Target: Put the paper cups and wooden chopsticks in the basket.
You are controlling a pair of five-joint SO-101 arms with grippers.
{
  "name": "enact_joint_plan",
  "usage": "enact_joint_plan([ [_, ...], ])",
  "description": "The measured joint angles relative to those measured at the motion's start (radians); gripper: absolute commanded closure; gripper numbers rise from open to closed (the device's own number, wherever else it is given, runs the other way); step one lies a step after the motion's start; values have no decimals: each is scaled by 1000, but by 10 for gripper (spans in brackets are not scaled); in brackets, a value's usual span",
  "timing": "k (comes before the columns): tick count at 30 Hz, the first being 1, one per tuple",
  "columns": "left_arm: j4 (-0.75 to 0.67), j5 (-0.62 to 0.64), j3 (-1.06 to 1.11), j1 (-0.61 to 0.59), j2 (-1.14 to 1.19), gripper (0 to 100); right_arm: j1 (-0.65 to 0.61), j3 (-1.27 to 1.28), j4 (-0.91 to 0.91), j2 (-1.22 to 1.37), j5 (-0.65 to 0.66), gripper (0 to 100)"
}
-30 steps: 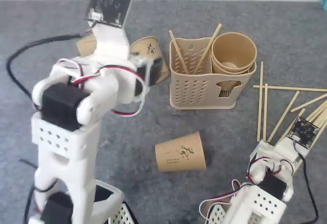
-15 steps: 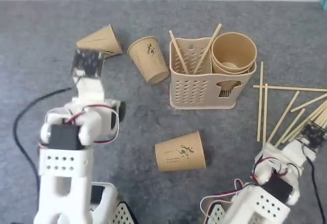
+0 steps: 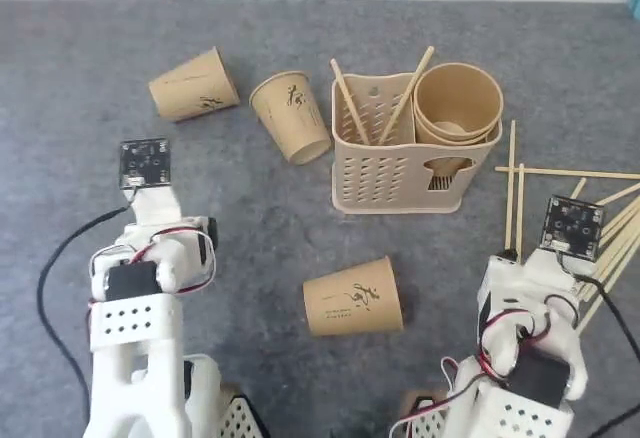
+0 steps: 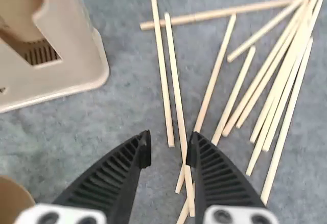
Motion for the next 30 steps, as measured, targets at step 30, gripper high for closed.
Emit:
enact_joint_plan([
  [30,-86,-3,55,-9,-3,823,72,-221,-775,1316,-253,876],
])
